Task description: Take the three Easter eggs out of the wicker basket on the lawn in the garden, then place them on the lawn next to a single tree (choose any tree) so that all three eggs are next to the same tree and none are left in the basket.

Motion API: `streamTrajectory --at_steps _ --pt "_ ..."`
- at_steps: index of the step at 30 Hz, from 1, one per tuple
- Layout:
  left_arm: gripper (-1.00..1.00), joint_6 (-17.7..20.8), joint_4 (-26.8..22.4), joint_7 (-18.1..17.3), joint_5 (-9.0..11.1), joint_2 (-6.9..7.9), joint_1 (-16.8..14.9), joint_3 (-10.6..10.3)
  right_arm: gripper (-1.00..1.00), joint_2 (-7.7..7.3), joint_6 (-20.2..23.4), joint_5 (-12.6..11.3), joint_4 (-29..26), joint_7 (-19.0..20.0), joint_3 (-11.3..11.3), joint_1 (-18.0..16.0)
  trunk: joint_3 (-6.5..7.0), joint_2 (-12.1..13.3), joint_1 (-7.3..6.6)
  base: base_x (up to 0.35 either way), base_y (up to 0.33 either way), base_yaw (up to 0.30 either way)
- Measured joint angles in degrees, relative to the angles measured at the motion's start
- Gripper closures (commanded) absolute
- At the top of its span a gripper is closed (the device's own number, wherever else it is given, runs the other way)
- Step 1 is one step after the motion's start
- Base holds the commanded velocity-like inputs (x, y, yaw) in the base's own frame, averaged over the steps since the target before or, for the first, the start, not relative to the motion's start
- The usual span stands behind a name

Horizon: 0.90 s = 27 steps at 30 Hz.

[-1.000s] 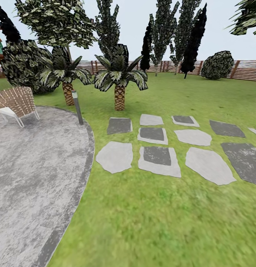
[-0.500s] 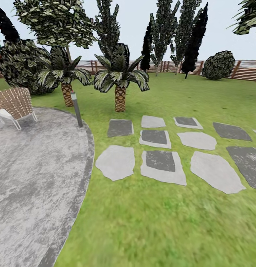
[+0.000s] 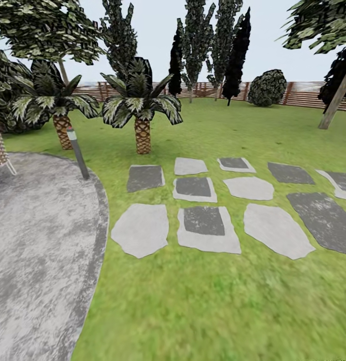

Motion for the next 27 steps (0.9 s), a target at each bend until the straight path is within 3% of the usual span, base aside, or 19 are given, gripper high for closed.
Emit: streamTrajectory --at_steps 27 --pt "-1.00 0.0 0.0 0.1 0.0 -0.06 0.0 0.0 -1.00 -0.03 0.0 0.0 0.0 0.0 0.0 0.0 0.00 0.0 0.03 0.018 0.001 -0.263"
